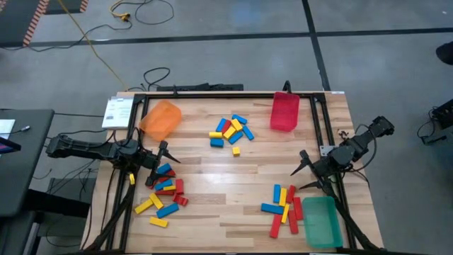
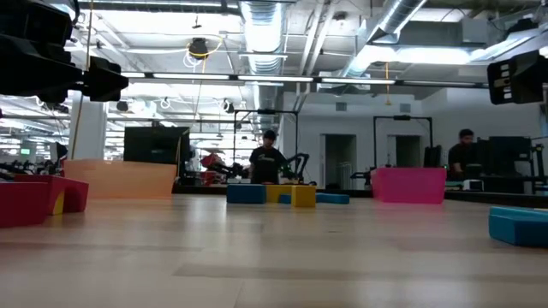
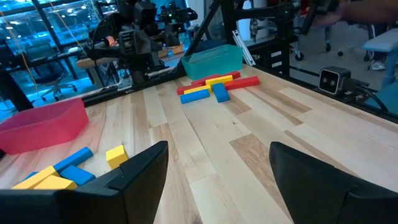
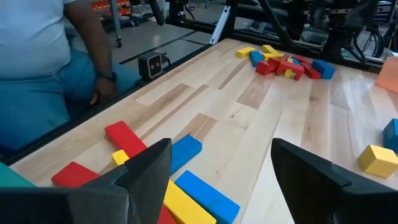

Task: Sort blocks
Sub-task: Put the red block into the orange bin

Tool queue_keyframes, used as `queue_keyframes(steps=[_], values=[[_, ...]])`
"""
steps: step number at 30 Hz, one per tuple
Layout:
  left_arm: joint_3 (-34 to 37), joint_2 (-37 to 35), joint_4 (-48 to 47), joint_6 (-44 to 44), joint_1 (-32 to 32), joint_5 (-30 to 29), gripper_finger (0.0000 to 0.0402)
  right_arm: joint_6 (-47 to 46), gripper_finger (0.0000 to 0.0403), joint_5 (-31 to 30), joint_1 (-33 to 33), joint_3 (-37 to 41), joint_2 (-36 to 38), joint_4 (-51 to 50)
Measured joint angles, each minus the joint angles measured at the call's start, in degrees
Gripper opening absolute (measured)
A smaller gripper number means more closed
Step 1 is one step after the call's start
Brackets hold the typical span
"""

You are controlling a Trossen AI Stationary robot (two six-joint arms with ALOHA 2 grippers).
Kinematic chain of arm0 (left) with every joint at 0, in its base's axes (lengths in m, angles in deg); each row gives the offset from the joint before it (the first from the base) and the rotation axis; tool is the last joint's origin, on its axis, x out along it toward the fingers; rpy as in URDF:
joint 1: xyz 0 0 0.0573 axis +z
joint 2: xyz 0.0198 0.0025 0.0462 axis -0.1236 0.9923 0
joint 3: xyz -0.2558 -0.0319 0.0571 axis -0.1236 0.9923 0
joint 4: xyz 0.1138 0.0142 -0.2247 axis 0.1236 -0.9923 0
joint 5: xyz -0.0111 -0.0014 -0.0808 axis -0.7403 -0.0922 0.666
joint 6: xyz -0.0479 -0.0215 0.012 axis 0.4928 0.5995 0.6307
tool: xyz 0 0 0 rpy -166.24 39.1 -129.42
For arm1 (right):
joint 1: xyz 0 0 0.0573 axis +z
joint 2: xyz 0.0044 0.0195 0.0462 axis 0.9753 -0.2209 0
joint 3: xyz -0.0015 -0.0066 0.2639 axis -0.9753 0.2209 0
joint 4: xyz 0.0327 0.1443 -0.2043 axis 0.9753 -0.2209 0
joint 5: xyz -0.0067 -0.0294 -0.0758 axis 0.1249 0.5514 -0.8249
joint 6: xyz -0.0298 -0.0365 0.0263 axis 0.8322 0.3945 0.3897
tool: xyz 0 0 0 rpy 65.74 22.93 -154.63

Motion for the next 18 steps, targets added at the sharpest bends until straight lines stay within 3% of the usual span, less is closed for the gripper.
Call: queue_keyframes(steps=[9, 18], values=[[-0.01, -0.01, 0.01, 0.0, 0.0, 0.0, 0.0275, 0.26, 0.029, 0.0, -0.05, 0.0, -0.01, 2.43], [0.02, 0.0, -0.01, 0.0, 0.0, 0.0, 0.0275, 0.42, 0.029, 0.0, -1.86, 0.0, -0.11, 16.48]])
